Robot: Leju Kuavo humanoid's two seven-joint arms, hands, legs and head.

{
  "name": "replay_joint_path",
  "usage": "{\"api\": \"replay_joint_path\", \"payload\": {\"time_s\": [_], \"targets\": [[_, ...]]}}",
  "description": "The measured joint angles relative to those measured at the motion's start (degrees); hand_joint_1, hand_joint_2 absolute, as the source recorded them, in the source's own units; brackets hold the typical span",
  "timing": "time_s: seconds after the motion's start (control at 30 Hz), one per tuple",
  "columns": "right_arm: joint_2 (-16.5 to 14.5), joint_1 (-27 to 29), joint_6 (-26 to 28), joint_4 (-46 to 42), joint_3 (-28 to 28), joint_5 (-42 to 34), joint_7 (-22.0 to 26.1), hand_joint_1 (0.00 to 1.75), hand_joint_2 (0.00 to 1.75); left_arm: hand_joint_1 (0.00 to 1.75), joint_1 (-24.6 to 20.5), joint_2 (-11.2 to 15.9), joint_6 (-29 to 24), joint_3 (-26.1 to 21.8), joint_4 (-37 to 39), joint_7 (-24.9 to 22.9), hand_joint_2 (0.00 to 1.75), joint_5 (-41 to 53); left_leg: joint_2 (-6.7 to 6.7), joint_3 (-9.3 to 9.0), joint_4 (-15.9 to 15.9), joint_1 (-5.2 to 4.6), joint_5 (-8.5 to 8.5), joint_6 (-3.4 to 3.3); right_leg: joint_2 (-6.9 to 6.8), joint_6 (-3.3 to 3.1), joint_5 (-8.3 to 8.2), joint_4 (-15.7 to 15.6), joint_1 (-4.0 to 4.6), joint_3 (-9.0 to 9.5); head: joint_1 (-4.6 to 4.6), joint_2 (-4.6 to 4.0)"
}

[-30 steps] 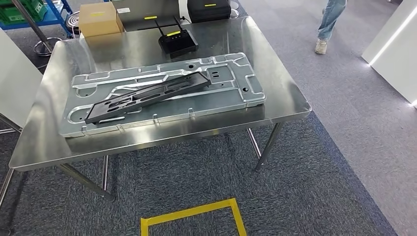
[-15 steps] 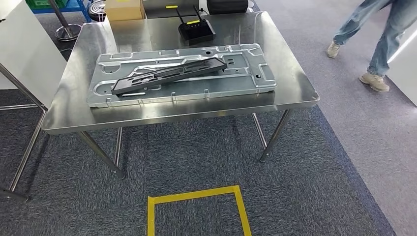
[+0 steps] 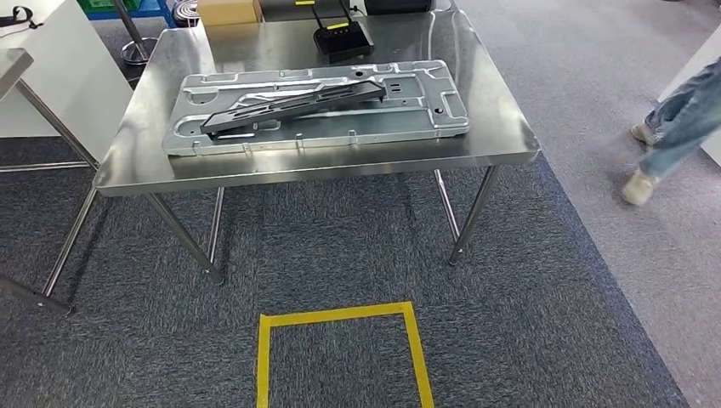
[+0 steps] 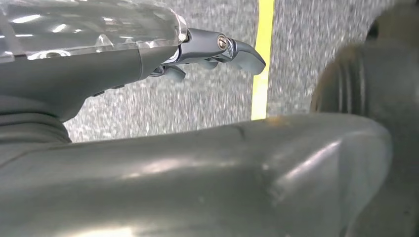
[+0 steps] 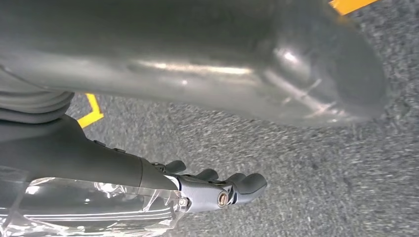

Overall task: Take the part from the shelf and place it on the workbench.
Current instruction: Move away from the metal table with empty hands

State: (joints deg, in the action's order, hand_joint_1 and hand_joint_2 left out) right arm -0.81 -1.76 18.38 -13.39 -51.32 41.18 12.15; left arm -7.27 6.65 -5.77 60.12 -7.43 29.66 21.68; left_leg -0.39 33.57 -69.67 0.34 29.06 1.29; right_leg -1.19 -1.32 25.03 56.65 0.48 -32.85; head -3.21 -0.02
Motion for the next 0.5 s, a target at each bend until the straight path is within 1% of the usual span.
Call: {"api": "replay_joint_path", "payload": {"time_s": [0.03,0.07,0.1,0.13,0.17,0.2,0.23,0.27,0.3,0.33,0.37,0.4,0.43,0.47,0.5], "targets": [[0.0,0.0,0.0,0.0,0.0,0.0,0.0,0.00,0.00,0.00,-0.1,0.0,0.0,0.0,0.0,0.0,0.00,0.0,0.14,-3.60,4.7,-0.16,-0.04,-0.41,-0.07,0.14,-0.47,0.3,0.15,-0.80,0.00,0.00],[0.0,-0.1,-0.1,0.1,0.0,0.0,0.0,0.00,0.00,0.00,-0.2,0.0,0.0,0.0,0.0,0.0,0.00,0.0,0.26,-6.52,9.0,-0.35,0.58,-0.86,-0.14,0.37,-0.96,0.6,0.24,-1.36,0.00,0.00],[0.0,-0.1,-0.3,0.1,0.0,0.1,0.0,0.00,0.00,0.00,-0.3,0.1,0.0,0.0,0.0,0.0,0.00,0.0,0.35,-8.36,12.1,-0.56,1.43,-1.31,-0.22,0.66,-1.45,0.7,0.24,-1.71,0.01,0.00],[0.0,-0.1,-0.5,0.1,0.0,0.1,0.0,0.00,0.00,0.00,-0.4,0.1,-0.1,0.0,0.0,0.0,0.00,0.0,0.39,-9.05,13.8,-0.76,1.95,-1.75,-0.30,0.99,-1.97,0.7,0.20,-1.93,0.01,0.00],[0.0,-0.1,-0.8,0.2,0.1,0.2,-0.1,0.00,0.00,0.00,-0.3,0.1,-0.1,0.0,0.0,0.0,0.00,0.0,0.38,-8.78,14.2,-0.82,1.61,-2.23,-0.35,1.37,-2.55,0.6,0.12,-2.06,0.01,0.00],[0.0,0.0,-1.1,0.2,0.1,0.3,-0.2,0.00,0.00,0.00,-0.3,0.1,0.0,0.1,0.0,0.0,0.00,0.0,0.49,-8.36,14.5,-0.80,0.97,-2.68,-0.20,1.75,-2.51,0.7,-0.03,-2.29,0.01,0.00],[-0.1,0.0,-1.3,0.3,0.1,0.5,-0.5,0.00,0.00,0.00,-0.3,0.1,0.0,0.1,0.0,0.0,0.00,0.0,0.59,-7.86,14.7,-0.73,0.22,-3.16,0.04,2.10,-1.43,1.4,-0.14,-2.67,0.01,0.00],[-0.1,0.0,-1.5,0.4,0.1,0.7,-1.0,0.00,0.00,0.00,-0.3,0.1,0.0,0.2,0.0,0.0,0.00,0.1,0.70,-7.22,14.9,-0.64,-0.60,-3.55,0.29,2.45,0.75,3.0,-0.25,-3.25,0.01,0.00],[-0.1,0.1,-1.7,0.5,0.2,0.9,-1.7,0.00,0.00,0.00,-0.3,0.0,0.1,0.4,0.0,0.0,0.00,0.1,0.80,-6.40,14.9,-0.60,-1.35,-3.81,0.54,2.73,3.90,5.8,-0.46,-4.01,0.01,0.00],[-0.2,0.1,-2.3,0.6,0.2,1.3,-2.7,0.00,0.00,0.00,-0.3,0.0,0.2,0.6,0.0,0.0,0.00,0.1,0.79,-5.45,14.9,-0.61,-2.05,-3.94,0.62,2.97,7.04,9.4,-0.60,-4.82,0.02,0.00],[-0.2,0.1,-3.1,0.7,0.3,1.7,-4.0,0.00,0.00,0.00,-0.2,0.0,0.3,0.8,0.0,0.0,0.00,0.1,0.79,-4.47,14.8,-0.62,-2.76,-3.92,0.64,3.21,9.19,13.0,-0.76,-5.41,0.02,0.00],[-0.2,0.1,-4.1,0.8,0.4,2.0,-5.5,0.00,0.00,0.00,-0.2,0.0,0.4,1.0,0.0,0.0,0.00,0.1,0.79,-3.41,14.6,-0.62,-3.47,-3.81,0.64,3.41,9.89,15.7,-0.93,-5.48,0.02,0.00],[-0.2,0.1,-5.3,0.9,0.5,2.3,-7.1,0.00,0.00,0.00,-0.2,0.0,0.4,1.2,0.0,-0.1,0.00,0.1,0.79,-2.33,14.3,-0.58,-4.12,-3.67,0.64,3.58,9.15,16.7,-1.09,-4.75,0.02,0.00],[-0.2,0.1,-6.4,1.0,0.6,2.5,-8.9,0.00,0.00,0.00,-0.2,0.0,0.5,1.4,0.0,-0.1,0.00,0.1,0.78,-1.27,13.9,-0.51,-4.68,-3.48,0.65,3.72,7.48,15.7,-1.25,-3.08,0.02,0.00],[-0.3,0.0,-7.6,1.1,0.7,2.8,-10.8,0.00,0.00,0.00,-0.2,-0.1,0.6,1.7,0.0,-0.1,0.00,0.1,0.76,-0.23,13.5,-0.43,-5.17,-3.25,0.69,3.81,5.79,12.8,-1.41,-0.40,0.02,0.00]]}}
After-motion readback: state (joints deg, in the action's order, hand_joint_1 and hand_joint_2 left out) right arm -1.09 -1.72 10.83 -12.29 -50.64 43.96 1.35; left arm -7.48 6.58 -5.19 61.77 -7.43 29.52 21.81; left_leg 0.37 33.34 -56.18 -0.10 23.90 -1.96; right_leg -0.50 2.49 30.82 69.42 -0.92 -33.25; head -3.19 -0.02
